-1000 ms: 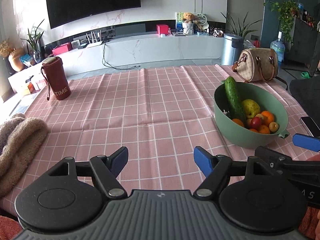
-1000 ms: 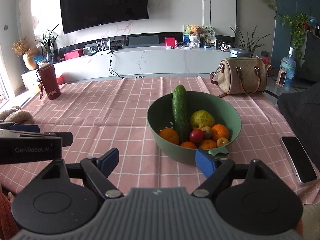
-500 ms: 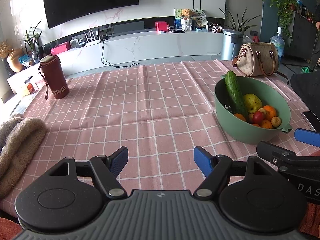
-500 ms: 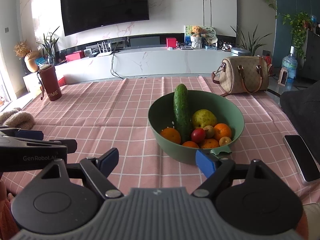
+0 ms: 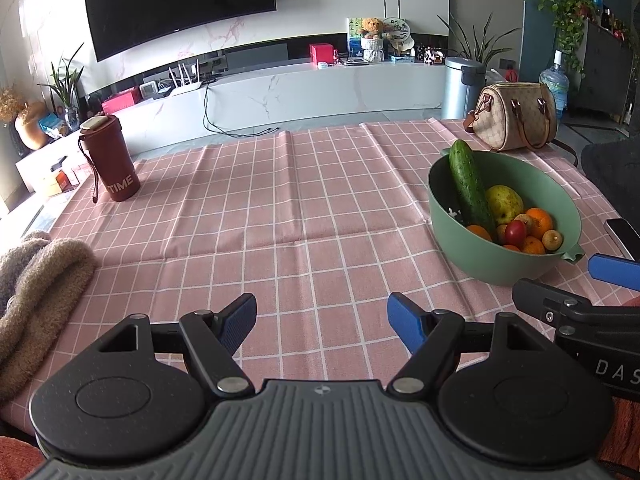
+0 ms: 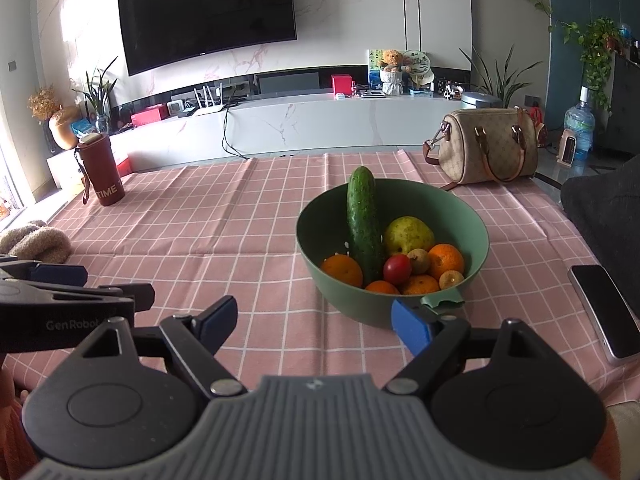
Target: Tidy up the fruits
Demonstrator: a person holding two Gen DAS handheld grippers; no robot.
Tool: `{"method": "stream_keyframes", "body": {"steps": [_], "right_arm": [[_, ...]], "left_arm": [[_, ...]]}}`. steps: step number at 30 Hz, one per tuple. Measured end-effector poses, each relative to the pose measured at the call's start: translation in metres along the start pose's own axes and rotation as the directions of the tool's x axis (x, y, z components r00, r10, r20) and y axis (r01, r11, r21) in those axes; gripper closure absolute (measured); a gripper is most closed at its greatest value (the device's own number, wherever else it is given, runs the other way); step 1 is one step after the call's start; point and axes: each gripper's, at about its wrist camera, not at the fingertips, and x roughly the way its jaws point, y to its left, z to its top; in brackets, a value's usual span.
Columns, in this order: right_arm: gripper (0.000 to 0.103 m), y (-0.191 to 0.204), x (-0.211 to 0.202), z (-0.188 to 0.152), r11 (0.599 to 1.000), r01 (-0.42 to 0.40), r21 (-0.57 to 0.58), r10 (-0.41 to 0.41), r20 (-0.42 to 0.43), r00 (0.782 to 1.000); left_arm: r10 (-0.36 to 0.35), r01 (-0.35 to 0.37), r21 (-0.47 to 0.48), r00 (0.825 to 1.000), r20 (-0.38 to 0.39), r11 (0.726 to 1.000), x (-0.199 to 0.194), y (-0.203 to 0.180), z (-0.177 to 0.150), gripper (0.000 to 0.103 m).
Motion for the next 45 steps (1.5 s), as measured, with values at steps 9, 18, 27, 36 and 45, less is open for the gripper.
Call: {"method": "stream_keyframes", "body": {"steps": [9, 18, 27, 36, 45], "right_arm": [[0.022, -0.0002, 0.0, 0.0001, 1.0, -0.001, 0.0, 0.001, 0.0, 1.0], [0.022, 0.0002, 0.0011, -0.0009, 1.0, 0.001, 0.0, -0.001, -0.005, 1.0], [0.022, 0.0003, 0.001, -0.0007, 1.0, 0.001, 0.0, -0.001, -0.005, 1.0], [0.021, 0.0003, 0.001, -0.0007, 1.0, 0.001, 0.0, -0.001, -0.005, 1.0], [0.021, 0.0004, 0.001, -0.0006, 1.0, 0.001, 0.0, -0.001, -0.005, 1.0]], "left_arm": [[0.0, 0.0, 0.0, 1.0, 0.001, 1.0, -0.0003, 0.0006, 0.0002, 0.015], [0.001, -0.001, 0.0, 1.0, -0.001, 1.0, -0.0002, 0.0018, 0.0001, 0.015], [0.002, -0.002, -0.001, 1.0, -0.001, 1.0, -0.0005, 0.0034, -0.0002, 0.015], [-0.001, 0.001, 0.0, 1.0, -0.003, 1.0, -0.0004, 0.0029, 0.0001, 0.015], [0.002, -0.002, 0.003, 1.0, -0.009, 1.0, -0.0005, 0.0034, -0.0008, 0.016]]}}
